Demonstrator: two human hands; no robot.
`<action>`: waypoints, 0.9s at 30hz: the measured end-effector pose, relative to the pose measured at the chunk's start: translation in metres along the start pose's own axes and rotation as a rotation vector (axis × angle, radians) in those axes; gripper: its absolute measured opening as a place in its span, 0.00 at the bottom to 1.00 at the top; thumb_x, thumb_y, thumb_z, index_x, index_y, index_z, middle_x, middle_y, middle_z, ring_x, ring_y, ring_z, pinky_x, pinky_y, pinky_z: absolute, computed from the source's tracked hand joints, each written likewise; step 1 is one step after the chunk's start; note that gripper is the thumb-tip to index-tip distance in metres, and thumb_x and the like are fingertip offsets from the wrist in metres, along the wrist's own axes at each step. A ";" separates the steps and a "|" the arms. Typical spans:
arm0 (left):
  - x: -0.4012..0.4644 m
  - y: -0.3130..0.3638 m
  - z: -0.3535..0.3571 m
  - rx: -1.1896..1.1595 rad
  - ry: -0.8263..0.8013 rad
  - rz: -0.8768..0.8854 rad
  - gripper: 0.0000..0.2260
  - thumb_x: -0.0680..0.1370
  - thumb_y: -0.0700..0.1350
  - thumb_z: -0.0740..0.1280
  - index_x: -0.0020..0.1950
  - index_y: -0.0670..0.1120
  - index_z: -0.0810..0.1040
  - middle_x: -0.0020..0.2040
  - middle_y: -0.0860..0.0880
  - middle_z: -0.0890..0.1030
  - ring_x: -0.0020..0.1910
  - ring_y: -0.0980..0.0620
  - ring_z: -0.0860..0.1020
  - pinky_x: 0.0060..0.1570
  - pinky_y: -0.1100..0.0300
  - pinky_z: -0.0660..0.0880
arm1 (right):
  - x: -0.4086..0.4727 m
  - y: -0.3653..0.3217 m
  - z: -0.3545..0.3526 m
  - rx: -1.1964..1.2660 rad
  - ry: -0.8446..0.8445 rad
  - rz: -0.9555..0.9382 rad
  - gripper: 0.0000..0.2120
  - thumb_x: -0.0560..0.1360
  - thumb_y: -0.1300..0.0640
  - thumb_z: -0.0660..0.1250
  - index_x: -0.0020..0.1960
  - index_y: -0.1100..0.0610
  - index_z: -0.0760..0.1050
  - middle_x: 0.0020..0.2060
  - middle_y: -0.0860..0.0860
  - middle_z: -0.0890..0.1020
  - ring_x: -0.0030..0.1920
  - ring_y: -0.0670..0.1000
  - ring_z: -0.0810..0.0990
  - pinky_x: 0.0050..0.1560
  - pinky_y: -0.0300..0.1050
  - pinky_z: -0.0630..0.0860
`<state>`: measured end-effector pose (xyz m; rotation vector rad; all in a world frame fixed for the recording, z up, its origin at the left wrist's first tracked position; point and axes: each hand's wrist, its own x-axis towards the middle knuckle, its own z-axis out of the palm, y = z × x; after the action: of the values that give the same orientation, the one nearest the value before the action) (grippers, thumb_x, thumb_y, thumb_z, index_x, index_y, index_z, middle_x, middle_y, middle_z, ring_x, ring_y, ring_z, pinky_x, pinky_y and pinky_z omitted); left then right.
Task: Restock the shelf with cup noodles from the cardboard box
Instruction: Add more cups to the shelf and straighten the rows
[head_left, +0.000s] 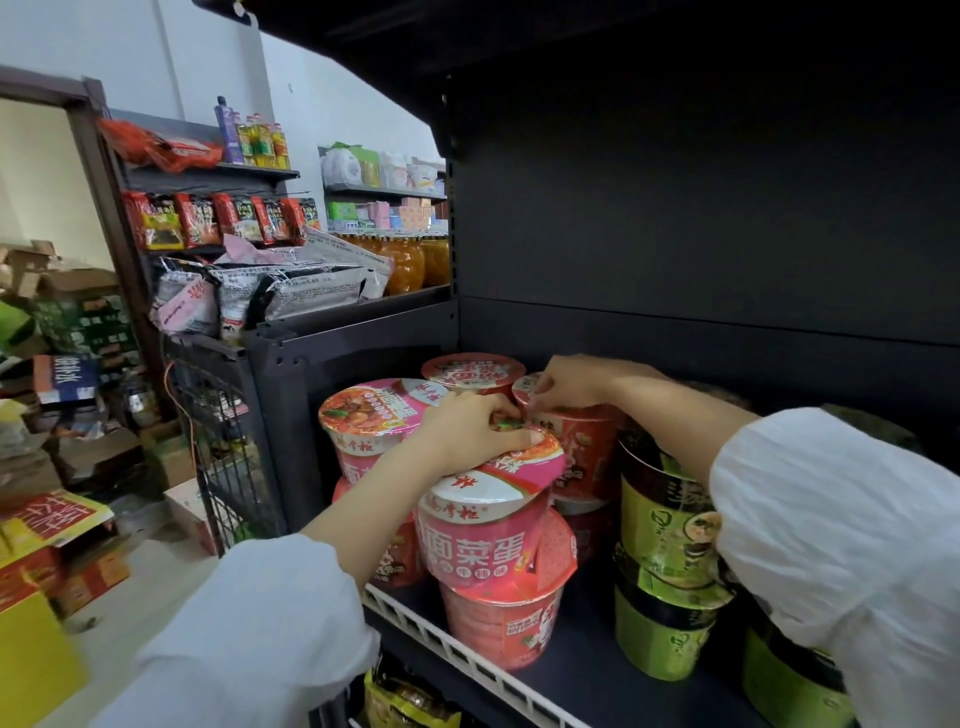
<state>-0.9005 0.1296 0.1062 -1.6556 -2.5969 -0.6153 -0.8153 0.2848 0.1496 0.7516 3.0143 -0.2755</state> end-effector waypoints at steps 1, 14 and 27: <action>0.000 0.000 0.000 -0.004 0.000 -0.006 0.27 0.71 0.68 0.63 0.63 0.54 0.75 0.61 0.49 0.78 0.62 0.47 0.73 0.59 0.47 0.72 | -0.004 0.002 -0.005 -0.005 -0.041 -0.018 0.14 0.73 0.42 0.67 0.51 0.49 0.82 0.50 0.48 0.82 0.48 0.50 0.80 0.47 0.45 0.75; -0.013 0.014 -0.010 -0.082 0.029 -0.045 0.26 0.73 0.60 0.68 0.67 0.48 0.73 0.64 0.48 0.77 0.62 0.49 0.75 0.59 0.59 0.72 | -0.023 0.003 -0.003 -0.035 -0.041 -0.047 0.08 0.76 0.49 0.64 0.53 0.48 0.79 0.52 0.47 0.81 0.53 0.52 0.79 0.50 0.45 0.75; -0.091 -0.011 -0.033 -0.162 0.057 0.070 0.16 0.78 0.36 0.58 0.63 0.47 0.77 0.65 0.49 0.76 0.65 0.51 0.72 0.63 0.60 0.67 | -0.128 -0.073 0.049 0.159 0.402 -0.096 0.17 0.76 0.65 0.57 0.62 0.63 0.75 0.60 0.58 0.78 0.62 0.57 0.75 0.63 0.49 0.72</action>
<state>-0.8762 0.0358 0.1142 -1.7352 -2.4972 -0.8768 -0.7373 0.1533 0.1218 0.7539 3.4480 -0.4176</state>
